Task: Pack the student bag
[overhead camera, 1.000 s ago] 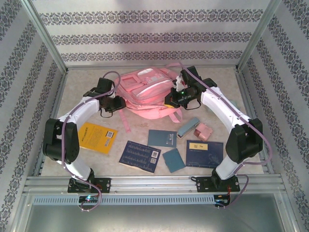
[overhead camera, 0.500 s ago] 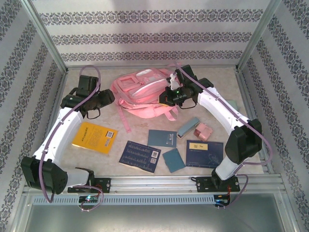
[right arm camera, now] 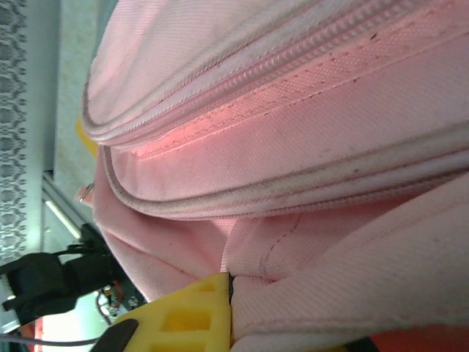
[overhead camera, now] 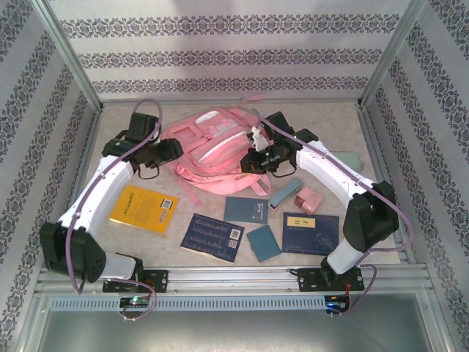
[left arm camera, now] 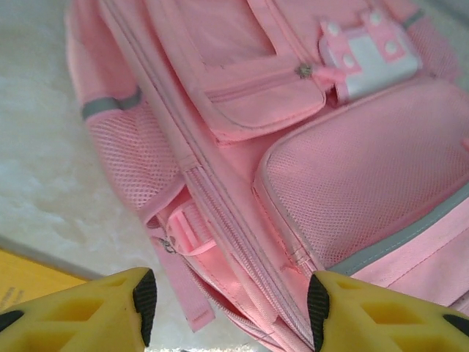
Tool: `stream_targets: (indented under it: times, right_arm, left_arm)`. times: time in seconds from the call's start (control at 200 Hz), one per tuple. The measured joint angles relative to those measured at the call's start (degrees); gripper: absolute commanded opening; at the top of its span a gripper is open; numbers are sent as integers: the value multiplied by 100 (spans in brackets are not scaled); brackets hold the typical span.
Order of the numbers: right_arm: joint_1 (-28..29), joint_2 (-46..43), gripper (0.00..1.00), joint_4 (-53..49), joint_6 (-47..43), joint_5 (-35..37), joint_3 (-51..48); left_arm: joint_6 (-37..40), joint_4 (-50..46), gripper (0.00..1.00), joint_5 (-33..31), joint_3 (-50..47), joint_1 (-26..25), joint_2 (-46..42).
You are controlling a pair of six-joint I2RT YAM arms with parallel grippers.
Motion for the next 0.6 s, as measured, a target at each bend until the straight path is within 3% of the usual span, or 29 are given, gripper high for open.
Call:
stream_targets:
  times: [0.19,0.38,0.6]
  right_arm:
    - [-223,442,55,-26,129,756,4]
    - [-496,407,55,0,444,1360,-66]
    - [-1078,-553,54,258,1316,1438,-1012]
  left_arm:
    - [278,35,58,313,566,-271,1038]
    - [774,24,58,911,1891,-562,2400]
    - [1401,-236,55,1926,3407,-872,3958]
